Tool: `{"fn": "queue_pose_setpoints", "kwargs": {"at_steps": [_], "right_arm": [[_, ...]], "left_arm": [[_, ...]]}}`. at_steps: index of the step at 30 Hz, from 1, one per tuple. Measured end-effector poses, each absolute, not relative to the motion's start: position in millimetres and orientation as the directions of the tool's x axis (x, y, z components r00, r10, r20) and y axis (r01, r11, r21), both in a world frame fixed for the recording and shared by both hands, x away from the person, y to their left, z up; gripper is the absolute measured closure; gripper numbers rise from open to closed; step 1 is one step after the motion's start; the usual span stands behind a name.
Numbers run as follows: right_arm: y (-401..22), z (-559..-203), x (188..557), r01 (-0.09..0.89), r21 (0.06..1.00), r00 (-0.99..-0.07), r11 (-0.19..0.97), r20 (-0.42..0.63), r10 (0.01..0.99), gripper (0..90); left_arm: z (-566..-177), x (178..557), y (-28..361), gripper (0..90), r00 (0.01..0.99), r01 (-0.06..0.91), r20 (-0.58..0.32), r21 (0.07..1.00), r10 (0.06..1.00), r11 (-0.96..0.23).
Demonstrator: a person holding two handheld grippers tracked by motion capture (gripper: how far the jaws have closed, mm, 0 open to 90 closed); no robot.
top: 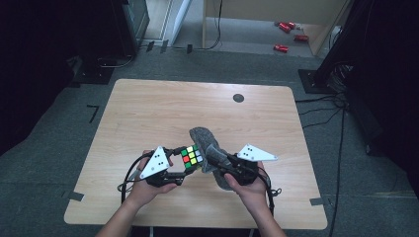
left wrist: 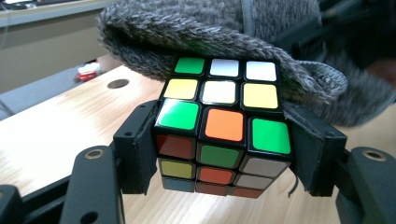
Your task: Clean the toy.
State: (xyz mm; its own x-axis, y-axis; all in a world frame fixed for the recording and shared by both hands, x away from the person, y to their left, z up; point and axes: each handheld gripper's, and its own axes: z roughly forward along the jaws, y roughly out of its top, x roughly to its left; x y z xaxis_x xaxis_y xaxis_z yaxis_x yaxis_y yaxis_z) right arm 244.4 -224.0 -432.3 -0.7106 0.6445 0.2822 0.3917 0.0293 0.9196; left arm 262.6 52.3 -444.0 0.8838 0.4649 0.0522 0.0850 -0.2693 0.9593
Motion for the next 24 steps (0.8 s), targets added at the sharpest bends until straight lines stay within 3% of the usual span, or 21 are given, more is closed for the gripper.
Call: {"fn": "queue_pose_setpoints", "kwargs": {"at_steps": [3, 8, 11, 19, 24], "right_arm": [[-224.2, -438.1, 247.4, 0.412, 0.911, -0.706, 0.03, 0.299, 0.642, 67.0], [-227.0, -455.6, 255.1, 0.458, 0.887, -0.678, 0.055, 0.309, 0.667, 67.2], [-218.2, -461.8, 253.2, 0.433, 0.895, -0.709, 0.109, 0.264, 0.653, 67.2], [-183.4, -469.4, 237.3, 0.302, 0.919, -0.816, 0.253, 0.112, 0.567, 67.3], [-180.6, -467.9, 235.8, 0.264, 0.921, -0.808, 0.287, 0.048, 0.587, 67.4]], "left_arm": [[-442.5, 263.9, 56.4, 34.6, 0.88, 0.097, 0.032, 0.964, 0.474, -0.246], [-438.0, 270.9, 69.0, 34.6, 0.862, 0.16, -0.079, 0.98, 0.501, -0.121], [-438.1, 274.9, 75.1, 34.6, 0.853, 0.195, -0.13, 0.978, 0.506, -0.077], [-438.4, 273.3, 71.0, 34.6, 0.854, 0.217, -0.162, 0.975, 0.494, -0.055], [-438.7, 276.1, 74.5, 34.6, 0.849, 0.231, -0.178, 0.972, 0.497, -0.046]]}}
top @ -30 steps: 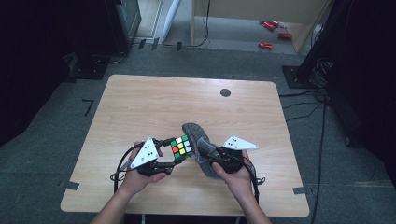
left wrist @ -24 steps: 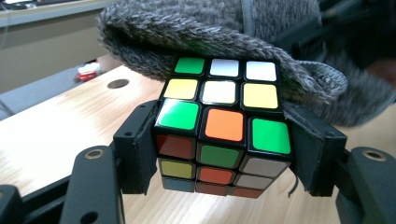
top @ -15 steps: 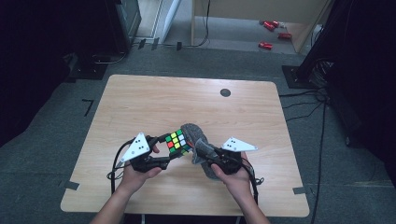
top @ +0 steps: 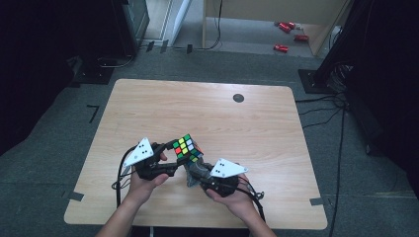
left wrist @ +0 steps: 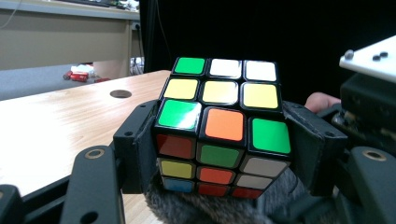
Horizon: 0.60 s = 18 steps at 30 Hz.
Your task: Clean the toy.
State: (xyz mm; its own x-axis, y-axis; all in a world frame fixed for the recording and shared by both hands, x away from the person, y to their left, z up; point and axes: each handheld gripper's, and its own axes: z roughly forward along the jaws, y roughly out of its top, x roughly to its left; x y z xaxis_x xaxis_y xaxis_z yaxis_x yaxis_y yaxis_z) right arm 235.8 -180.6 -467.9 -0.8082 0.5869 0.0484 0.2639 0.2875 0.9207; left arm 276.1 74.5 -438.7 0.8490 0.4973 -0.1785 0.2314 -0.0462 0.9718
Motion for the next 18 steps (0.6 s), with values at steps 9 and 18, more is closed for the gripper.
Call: {"fn": "queue_pose_setpoints", "kwargs": {"at_steps": [9, 18], "right_arm": [[-193.5, -463.8, 238.5, 0.256, 0.94, -0.771, 0.225, 0.058, 0.635, 67.1], [-186.9, -465.6, 237.3, 0.254, 0.932, -0.779, 0.256, 0.041, 0.626, 66.6]], "left_arm": [[-439.0, 275.7, 72.6, 34.6, 0.852, 0.238, -0.184, 0.97, 0.489, -0.048], [-438.9, 276.7, 74.4, 34.6, 0.853, 0.239, -0.185, 0.97, 0.488, -0.05]]}}
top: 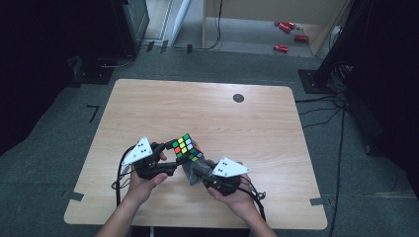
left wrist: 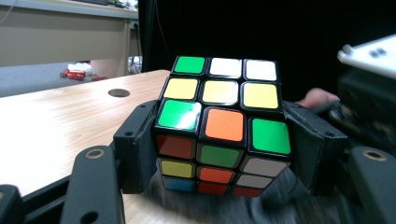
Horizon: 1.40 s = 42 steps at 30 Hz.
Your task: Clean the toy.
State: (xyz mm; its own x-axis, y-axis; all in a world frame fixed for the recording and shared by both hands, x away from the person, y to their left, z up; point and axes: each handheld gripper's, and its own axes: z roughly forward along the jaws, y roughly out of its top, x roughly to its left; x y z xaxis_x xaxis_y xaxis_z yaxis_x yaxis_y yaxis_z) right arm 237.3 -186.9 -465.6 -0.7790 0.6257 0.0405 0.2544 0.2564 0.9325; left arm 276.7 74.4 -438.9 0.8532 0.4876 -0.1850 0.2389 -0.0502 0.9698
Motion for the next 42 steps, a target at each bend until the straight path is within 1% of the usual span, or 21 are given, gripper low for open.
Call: {"fn": "queue_pose_setpoints", "kwargs": {"at_steps": [2, 4, 9, 11, 14, 18, 20, 22, 26, 29, 31, 34, 36, 39, 42], "right_arm": [[-197.7, -463.1, 241.4, 0.282, 0.941, -0.735, 0.186, 0.087, 0.672, 66.7], [-202.0, -462.4, 242.5, 0.298, 0.942, -0.719, 0.152, 0.117, 0.685, 66.6], [-183.7, -467.2, 236.0, 0.294, 0.932, -0.772, 0.211, 0.102, 0.628, 66.2], [-176.0, -469.8, 232.9, 0.287, 0.93, -0.78, 0.231, 0.086, 0.619, 66.0], [-176.6, -469.8, 233.6, 0.292, 0.93, -0.779, 0.222, 0.096, 0.619, 66.2], [-191.4, -462.7, 236.3, 0.291, 0.945, -0.745, 0.148, 0.126, 0.655, 66.4], [-192.7, -462.5, 235.6, 0.287, 0.949, -0.731, 0.129, 0.13, 0.669, 66.3], [-187.3, -465.4, 234.0, 0.292, 0.947, -0.737, 0.135, 0.133, 0.662, 66.2], [-171.5, -472.3, 228.8, 0.295, 0.938, -0.767, 0.183, 0.118, 0.63, 65.9], [-168.5, -473.0, 227.8, 0.284, 0.937, -0.776, 0.205, 0.099, 0.623, 66.0], [-173.4, -469.6, 229.0, 0.278, 0.941, -0.762, 0.194, 0.093, 0.641, 66.1], [-187.7, -462.9, 232.1, 0.283, 0.952, -0.714, 0.118, 0.127, 0.688, 66.3], [-193.1, -460.6, 232.3, 0.278, 0.956, -0.692, 0.089, 0.136, 0.709, 66.4], [-188.6, -462.4, 231.4, 0.278, 0.955, -0.706, 0.101, 0.131, 0.696, 66.2], [-177.5, -467.6, 228.8, 0.278, 0.949, -0.746, 0.152, 0.114, 0.656, 66.1]], "left_arm": [[-439.6, 276.4, 72.6, 34.6, 0.853, 0.241, -0.185, 0.969, 0.487, -0.055], [-440.0, 276.0, 71.1, 34.6, 0.854, 0.24, -0.181, 0.969, 0.487, -0.061], [-440.3, 276.7, 72.1, 34.6, 0.851, 0.247, -0.191, 0.968, 0.49, -0.052], [-440.2, 276.9, 73.4, 34.5, 0.849, 0.247, -0.19, 0.968, 0.493, -0.053], [-439.2, 277.6, 75.4, 34.6, 0.847, 0.25, -0.198, 0.967, 0.492, -0.041], [-438.1, 278.2, 77.1, 34.6, 0.847, 0.251, -0.204, 0.968, 0.491, -0.031], [-438.4, 278.7, 77.2, 34.6, 0.846, 0.252, -0.204, 0.967, 0.493, -0.034], [-439.0, 278.7, 76.8, 34.6, 0.844, 0.254, -0.202, 0.966, 0.497, -0.038], [-439.0, 278.7, 76.8, 34.6, 0.841, 0.253, -0.198, 0.966, 0.503, -0.043], [-438.5, 279.7, 78.5, 34.6, 0.839, 0.255, -0.205, 0.966, 0.504, -0.033], [-437.5, 280.0, 80.4, 34.6, 0.837, 0.255, -0.205, 0.967, 0.507, -0.029], [-436.9, 279.7, 81.6, 34.6, 0.837, 0.255, -0.207, 0.966, 0.507, -0.027], [-437.3, 280.0, 80.5, 34.6, 0.837, 0.257, -0.208, 0.966, 0.506, -0.028], [-438.3, 279.8, 78.3, 34.6, 0.837, 0.257, -0.203, 0.966, 0.507, -0.037], [-438.3, 280.2, 79.4, 34.6, 0.835, 0.26, -0.206, 0.965, 0.511, -0.036]]}}
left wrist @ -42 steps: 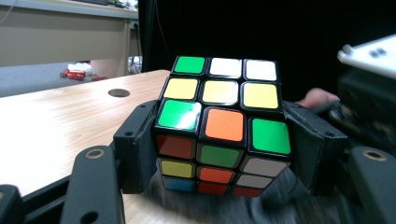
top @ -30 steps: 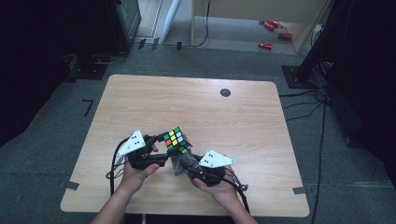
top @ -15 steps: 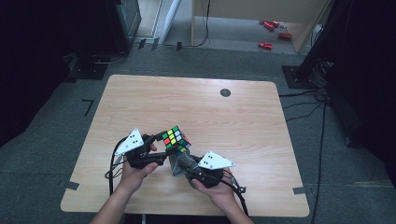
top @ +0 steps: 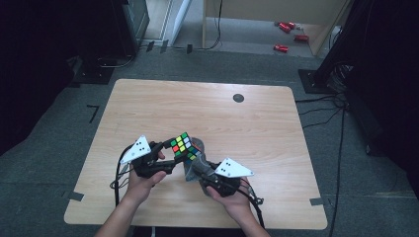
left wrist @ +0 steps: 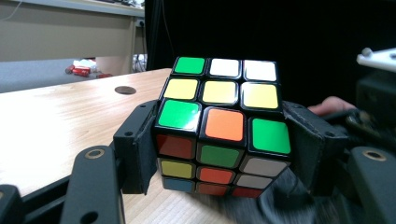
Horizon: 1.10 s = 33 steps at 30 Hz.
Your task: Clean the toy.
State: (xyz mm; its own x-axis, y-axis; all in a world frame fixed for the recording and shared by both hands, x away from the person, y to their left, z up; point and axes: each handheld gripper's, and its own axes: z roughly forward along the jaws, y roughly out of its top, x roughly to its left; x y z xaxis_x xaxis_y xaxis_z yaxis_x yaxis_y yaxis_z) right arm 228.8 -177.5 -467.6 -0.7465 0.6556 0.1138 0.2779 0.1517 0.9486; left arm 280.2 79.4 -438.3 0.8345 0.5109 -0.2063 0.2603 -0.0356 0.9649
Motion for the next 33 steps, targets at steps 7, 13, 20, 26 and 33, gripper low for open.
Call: {"fn": "queue_pose_setpoints", "kwargs": {"at_steps": [7, 13, 20, 26, 33], "right_arm": [[-181.0, -462.8, 227.9, 0.255, 0.952, -0.743, 0.17, 0.081, 0.664, 66.0], [-205.9, -453.8, 236.5, 0.262, 0.96, -0.654, 0.101, 0.1, 0.75, 64.6], [-248.8, -467.3, 262.6, 0.418, 0.903, -0.476, 0.097, 0.127, 0.87, 64.0], [-270.9, -486.4, 277.8, 0.524, 0.844, -0.384, 0.112, 0.117, 0.916, 63.3], [-274.0, -500.1, 284.9, 0.58, 0.805, -0.383, 0.128, 0.131, 0.914, 45.1]], "left_arm": [[-435.2, 279.2, 81.1, 34.6, 0.836, 0.263, -0.217, 0.965, 0.504, -0.02], [-436.9, 279.6, 80.3, 34.6, 0.832, 0.263, -0.206, 0.964, 0.516, -0.04], [-438.6, 280.8, 82.0, 34.6, 0.821, 0.271, -0.208, 0.962, 0.532, -0.041], [-440.9, 282.2, 81.9, 34.6, 0.811, 0.279, -0.209, 0.959, 0.546, -0.049], [-442.3, 282.3, 79.8, 34.6, 0.805, 0.288, -0.21, 0.956, 0.555, -0.056]]}}
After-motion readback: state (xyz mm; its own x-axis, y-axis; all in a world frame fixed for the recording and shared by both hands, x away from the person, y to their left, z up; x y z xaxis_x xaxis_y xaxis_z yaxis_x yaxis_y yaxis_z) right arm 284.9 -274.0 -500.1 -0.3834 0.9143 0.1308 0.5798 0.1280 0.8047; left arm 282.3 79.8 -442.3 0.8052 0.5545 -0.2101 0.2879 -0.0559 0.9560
